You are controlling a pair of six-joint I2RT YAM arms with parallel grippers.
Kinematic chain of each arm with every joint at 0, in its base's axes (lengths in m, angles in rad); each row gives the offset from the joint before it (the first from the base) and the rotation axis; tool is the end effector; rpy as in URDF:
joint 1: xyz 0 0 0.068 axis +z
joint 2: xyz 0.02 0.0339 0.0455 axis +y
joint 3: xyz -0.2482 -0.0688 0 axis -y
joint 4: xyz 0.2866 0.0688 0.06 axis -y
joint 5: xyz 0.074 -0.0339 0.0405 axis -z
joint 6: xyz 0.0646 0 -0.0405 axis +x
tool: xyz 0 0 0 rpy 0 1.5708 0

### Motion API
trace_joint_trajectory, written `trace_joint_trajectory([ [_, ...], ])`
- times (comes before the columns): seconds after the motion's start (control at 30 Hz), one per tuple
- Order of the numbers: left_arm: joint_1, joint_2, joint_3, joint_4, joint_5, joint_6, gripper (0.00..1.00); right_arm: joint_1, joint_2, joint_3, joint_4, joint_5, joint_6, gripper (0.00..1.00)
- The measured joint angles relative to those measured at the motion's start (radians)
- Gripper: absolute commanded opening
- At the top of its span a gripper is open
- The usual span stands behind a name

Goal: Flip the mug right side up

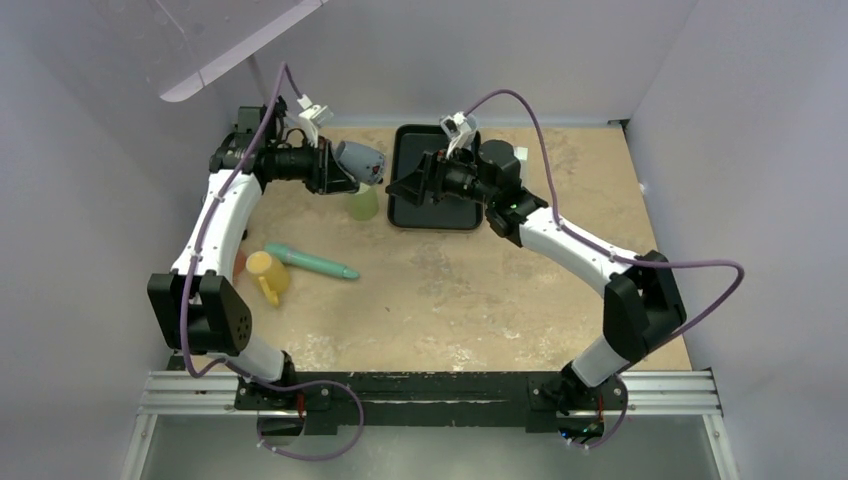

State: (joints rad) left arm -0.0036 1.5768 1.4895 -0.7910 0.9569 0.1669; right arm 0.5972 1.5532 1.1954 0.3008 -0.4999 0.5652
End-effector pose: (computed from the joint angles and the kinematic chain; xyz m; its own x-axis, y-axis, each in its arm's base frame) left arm 0.3830 -0.0542 0.3109 -0.6719 0.0981 -0.7341 0.6445 0.5657 -0.5143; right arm 0.3428 0.2705 0.3100 -0.5160 0.2175 -0.8285 -0.7257 0.4028 0.5578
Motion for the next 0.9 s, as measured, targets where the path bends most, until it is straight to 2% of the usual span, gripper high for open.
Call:
trace_joint_trajectory([
  [0.27,-0.056,-0.042,0.008,0.089,0.139,-0.214,0.00,0.000,0.092,0.022,0.195,-0.114,0.177,0.76],
  [0.37,-0.060,-0.042,0.008,0.120,0.163,-0.254,0.00,0.000,0.111,0.037,0.298,-0.153,0.245,0.73],
  [0.43,-0.069,-0.042,0.008,0.135,0.175,-0.266,0.00,0.000,0.125,0.048,0.368,-0.178,0.290,0.68],
  [0.5,-0.079,-0.042,0.003,0.148,0.195,-0.280,0.00,0.000,0.144,0.080,0.403,-0.193,0.316,0.52],
  [0.57,-0.081,-0.044,0.003,0.175,0.217,-0.288,0.00,-0.001,0.159,0.100,0.412,-0.197,0.333,0.30],
  [0.63,-0.082,-0.051,0.000,0.192,0.229,-0.290,0.00,-0.004,0.172,0.105,0.426,-0.198,0.346,0.03],
  [0.67,-0.082,-0.055,-0.003,0.198,0.227,-0.288,0.07,-0.006,0.176,0.105,0.438,-0.206,0.370,0.00],
  [0.77,-0.077,-0.057,-0.007,0.188,0.241,-0.277,0.94,-0.006,0.170,0.107,0.442,-0.202,0.355,0.00],
  [0.8,-0.078,-0.058,-0.006,0.163,0.227,-0.249,0.99,-0.004,0.164,0.116,0.405,-0.186,0.329,0.00],
  [0.9,-0.094,-0.055,0.008,0.034,0.154,-0.153,1.00,-0.003,0.141,0.176,0.160,-0.064,0.174,0.00],
])
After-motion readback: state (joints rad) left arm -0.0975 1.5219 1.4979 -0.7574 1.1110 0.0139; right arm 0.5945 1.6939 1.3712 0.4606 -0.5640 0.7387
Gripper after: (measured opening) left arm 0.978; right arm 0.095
